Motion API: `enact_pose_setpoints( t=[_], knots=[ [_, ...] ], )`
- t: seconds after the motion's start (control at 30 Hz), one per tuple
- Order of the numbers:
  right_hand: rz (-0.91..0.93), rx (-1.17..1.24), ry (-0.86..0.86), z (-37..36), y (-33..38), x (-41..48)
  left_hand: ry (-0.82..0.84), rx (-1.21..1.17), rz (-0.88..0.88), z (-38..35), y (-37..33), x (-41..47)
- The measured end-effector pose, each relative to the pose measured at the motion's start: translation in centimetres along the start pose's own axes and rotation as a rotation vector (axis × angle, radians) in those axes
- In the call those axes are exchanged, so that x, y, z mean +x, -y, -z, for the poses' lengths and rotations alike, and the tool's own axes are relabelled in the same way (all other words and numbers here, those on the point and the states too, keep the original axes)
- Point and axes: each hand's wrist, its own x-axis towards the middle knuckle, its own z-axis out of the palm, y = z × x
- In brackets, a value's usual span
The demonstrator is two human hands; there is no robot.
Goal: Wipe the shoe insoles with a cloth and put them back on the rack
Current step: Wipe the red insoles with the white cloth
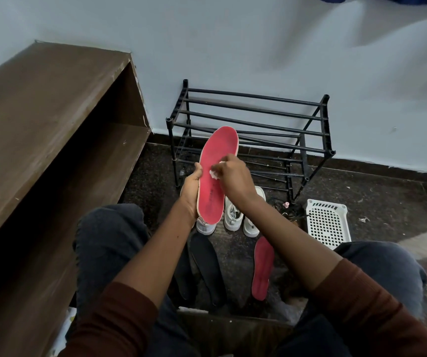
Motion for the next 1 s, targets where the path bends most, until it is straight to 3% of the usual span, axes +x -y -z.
enact_pose_setpoints(
  t=[0.23, 0.3, 0.47, 0.8, 0.9, 1.0],
  knots=[
    [0.001, 0.161, 0.385, 0.0, 0.8, -2.9, -0.085, -0.001, 0.016, 0.8, -0.3, 0.5],
    [-0.011, 0.187, 0.413, -0.3, 0.9, -3.5, -0.122, 0.041, 0.039, 1.1, 0.1, 0.6],
    [-0.170, 0.221, 0.241, -0.6, 0.0, -2.6, -0.137, 0.144, -0.006, 1.0, 0.2, 0.3],
    [-0.414, 0.349, -0.225, 1.6, -3.3, 2.3, 0.100, 0.161, 0.190, 0.2, 1.2, -1.5],
    [-0.410, 0.286, -0.197, 1.6, -3.8, 2.6, 0.101, 0.158, 0.211, -0.3, 1.1, -1.5],
    [-0.379, 0.371, -0.077, 1.0, -3.3, 1.6, 0.060, 0.164, 0.172, -0.8, 0.9, -1.2]
  ],
)
